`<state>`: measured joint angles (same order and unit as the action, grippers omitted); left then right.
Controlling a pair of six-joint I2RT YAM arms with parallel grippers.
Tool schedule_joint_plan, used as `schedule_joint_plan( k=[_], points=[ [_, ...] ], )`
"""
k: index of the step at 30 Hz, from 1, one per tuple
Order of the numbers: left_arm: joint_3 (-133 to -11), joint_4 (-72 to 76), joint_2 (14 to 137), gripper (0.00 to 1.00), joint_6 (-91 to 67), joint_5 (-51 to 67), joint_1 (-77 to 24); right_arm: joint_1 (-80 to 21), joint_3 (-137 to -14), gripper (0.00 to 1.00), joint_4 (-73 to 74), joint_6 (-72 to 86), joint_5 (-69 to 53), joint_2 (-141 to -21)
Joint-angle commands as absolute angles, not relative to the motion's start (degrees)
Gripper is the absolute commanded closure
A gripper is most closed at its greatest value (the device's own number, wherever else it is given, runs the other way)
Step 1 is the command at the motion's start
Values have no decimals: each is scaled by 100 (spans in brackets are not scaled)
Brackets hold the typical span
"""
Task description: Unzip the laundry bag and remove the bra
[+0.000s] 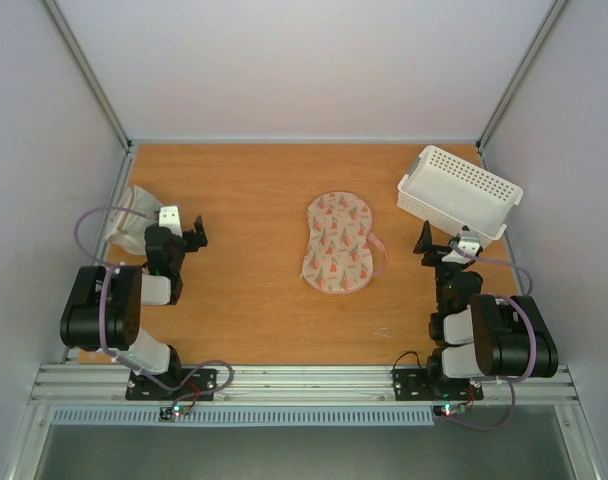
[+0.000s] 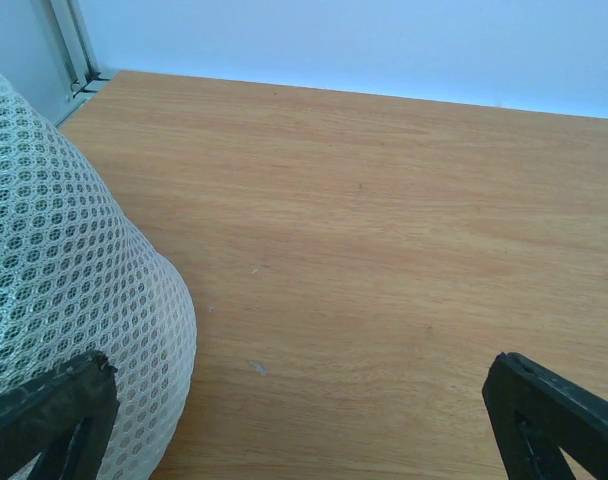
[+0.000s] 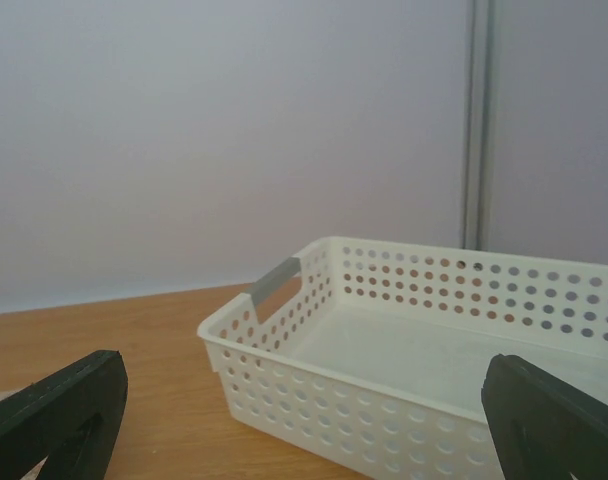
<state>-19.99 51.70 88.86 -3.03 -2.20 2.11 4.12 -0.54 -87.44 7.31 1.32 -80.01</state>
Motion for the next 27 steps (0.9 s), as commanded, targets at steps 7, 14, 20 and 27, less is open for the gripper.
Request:
schedule_joint_plan(
  k=[7,14,20,27],
  points=[
    [-1976,5805,8924,1,49,859,177,588,514,2,-10310,1395,419,-7360],
    [-3290,2826,8236,1,291,1247,179,589,-1916,2,-5013,1413,208,-5802],
    [-5225,-772,8173,1,1107,2808,180,582,-3773,2,-1917,1239,467,-6085],
    [-7074,-3476,8121,1,942,2825,179,-285,-5082,2,-131,822,-806,-7020]
  ],
)
